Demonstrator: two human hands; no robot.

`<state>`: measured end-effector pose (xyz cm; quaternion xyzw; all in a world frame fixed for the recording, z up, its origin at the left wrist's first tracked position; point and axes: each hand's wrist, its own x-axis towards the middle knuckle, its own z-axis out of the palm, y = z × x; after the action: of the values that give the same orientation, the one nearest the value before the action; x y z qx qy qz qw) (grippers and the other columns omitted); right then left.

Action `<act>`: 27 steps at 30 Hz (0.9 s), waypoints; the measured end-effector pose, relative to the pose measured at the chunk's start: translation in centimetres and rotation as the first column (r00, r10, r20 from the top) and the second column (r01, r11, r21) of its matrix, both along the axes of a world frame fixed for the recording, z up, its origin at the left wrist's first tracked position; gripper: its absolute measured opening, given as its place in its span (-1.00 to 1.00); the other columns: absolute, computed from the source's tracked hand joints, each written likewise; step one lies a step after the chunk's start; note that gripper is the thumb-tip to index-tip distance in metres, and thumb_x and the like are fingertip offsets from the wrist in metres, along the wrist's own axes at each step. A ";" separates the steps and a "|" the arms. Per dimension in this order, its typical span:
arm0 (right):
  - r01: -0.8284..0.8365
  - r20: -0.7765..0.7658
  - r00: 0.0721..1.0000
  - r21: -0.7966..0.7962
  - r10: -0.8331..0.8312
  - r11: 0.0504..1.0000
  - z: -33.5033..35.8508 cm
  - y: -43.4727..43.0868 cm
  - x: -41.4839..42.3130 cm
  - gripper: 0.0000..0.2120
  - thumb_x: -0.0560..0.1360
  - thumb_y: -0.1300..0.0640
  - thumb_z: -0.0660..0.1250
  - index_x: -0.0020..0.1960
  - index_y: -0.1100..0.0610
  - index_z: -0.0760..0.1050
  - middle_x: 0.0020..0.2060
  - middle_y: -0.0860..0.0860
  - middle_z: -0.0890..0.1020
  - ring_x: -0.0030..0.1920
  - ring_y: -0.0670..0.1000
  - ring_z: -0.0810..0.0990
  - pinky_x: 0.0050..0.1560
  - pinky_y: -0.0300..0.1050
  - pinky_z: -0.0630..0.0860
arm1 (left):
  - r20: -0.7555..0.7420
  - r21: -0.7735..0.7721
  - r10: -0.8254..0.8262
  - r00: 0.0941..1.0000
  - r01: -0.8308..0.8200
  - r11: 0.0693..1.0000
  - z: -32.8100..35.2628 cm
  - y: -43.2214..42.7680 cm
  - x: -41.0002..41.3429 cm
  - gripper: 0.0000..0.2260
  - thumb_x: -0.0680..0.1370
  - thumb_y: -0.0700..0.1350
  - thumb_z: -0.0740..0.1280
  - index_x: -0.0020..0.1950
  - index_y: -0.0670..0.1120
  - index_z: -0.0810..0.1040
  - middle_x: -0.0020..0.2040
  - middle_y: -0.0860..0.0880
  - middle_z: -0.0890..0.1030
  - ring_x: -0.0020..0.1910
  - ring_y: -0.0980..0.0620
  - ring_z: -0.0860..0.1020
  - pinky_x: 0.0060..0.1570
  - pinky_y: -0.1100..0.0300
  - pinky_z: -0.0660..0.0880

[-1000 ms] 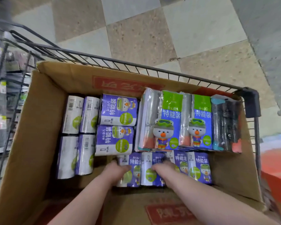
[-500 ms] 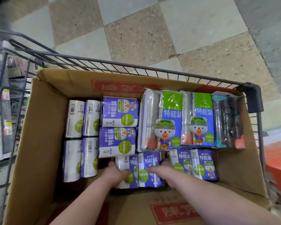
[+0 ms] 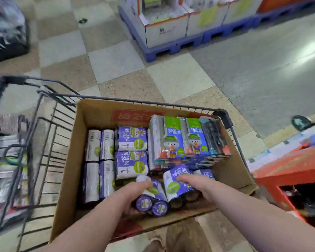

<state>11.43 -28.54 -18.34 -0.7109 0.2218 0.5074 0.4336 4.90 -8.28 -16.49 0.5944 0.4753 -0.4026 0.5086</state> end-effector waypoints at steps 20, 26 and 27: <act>0.729 0.489 0.479 0.240 -0.729 0.641 13.9 -16.3 -19.1 -0.72 0.45 0.16 0.38 0.13 0.23 0.47 -0.26 0.06 0.60 -0.53 -0.14 0.56 -0.53 -0.35 0.39 | 0.735 -0.007 -0.366 0.570 0.547 0.837 12.3 -15.4 -4.7 -0.63 0.45 -0.11 0.47 0.20 -0.03 0.46 0.09 -0.07 0.64 -0.05 -0.01 0.65 -0.04 0.10 0.58; 0.854 0.513 0.270 0.264 -0.815 0.448 16.6 -24.3 -27.9 -0.59 0.43 0.04 0.39 0.19 0.21 0.45 -0.05 0.11 0.62 -0.22 0.03 0.60 -0.33 -0.24 0.48 | 0.787 -0.013 -0.440 0.433 0.724 0.690 14.1 -26.2 -8.5 -0.68 0.50 -0.14 0.42 0.22 -0.05 0.44 0.01 -0.03 0.65 -0.07 0.00 0.65 -0.06 0.13 0.56; 0.866 0.530 0.247 0.256 -0.811 0.430 17.0 -25.6 -29.6 -0.48 0.35 -0.03 0.41 0.22 0.20 0.45 0.03 0.14 0.61 -0.14 0.07 0.60 -0.24 -0.16 0.50 | 0.791 -0.014 -0.455 0.409 0.756 0.655 14.5 -28.0 -9.5 -0.67 0.50 -0.14 0.42 0.23 -0.06 0.45 0.03 -0.04 0.65 -0.07 -0.01 0.65 -0.06 0.12 0.58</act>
<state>-18.15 -54.11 -1.35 -0.6169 0.4428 -0.0582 0.6481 -4.62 -36.33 -1.99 0.7264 -0.1098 -0.3708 0.5682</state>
